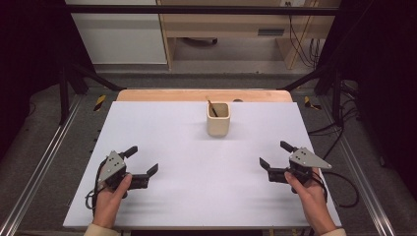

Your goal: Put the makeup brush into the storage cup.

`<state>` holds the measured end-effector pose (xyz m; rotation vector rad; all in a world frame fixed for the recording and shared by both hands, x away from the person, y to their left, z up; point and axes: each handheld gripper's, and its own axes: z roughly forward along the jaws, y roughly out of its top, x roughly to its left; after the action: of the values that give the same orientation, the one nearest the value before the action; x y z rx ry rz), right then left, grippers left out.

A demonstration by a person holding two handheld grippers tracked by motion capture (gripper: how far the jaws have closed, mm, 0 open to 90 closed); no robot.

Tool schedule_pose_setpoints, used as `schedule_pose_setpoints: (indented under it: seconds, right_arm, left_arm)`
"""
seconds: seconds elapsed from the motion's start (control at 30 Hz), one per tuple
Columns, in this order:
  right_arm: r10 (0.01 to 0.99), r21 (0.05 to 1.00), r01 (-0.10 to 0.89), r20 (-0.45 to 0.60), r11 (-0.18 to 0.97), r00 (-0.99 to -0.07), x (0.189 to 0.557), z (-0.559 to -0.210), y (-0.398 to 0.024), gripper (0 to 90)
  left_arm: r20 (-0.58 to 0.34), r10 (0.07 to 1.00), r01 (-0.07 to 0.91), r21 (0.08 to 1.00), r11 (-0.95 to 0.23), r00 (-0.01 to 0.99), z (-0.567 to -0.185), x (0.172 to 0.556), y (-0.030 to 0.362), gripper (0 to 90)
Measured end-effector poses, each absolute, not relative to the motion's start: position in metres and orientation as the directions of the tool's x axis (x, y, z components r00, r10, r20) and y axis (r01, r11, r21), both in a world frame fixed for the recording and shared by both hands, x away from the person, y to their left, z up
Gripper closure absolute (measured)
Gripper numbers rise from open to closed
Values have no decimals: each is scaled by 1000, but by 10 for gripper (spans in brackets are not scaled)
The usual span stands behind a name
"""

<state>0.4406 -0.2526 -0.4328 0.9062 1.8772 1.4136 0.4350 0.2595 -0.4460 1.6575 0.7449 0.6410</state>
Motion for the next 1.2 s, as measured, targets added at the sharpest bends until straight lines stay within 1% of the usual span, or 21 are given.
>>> schedule_pose_setpoints:
  seconds: [0.67,0.93,1.2]
  right_arm:
    - [797,969,150,-70,197,-599,434,-451,-258,54]
    - [797,972,144,-63,186,-601,431,-458,-260,50]
    - [790,975,133,-59,176,-610,430,-466,-260,42]
  left_arm:
    - [52,748,112,980,-167,662,-444,430,258,14]
    - [55,752,101,982,-160,657,-443,425,263,17]
    - [80,756,72,983,-167,650,-444,419,270,18]
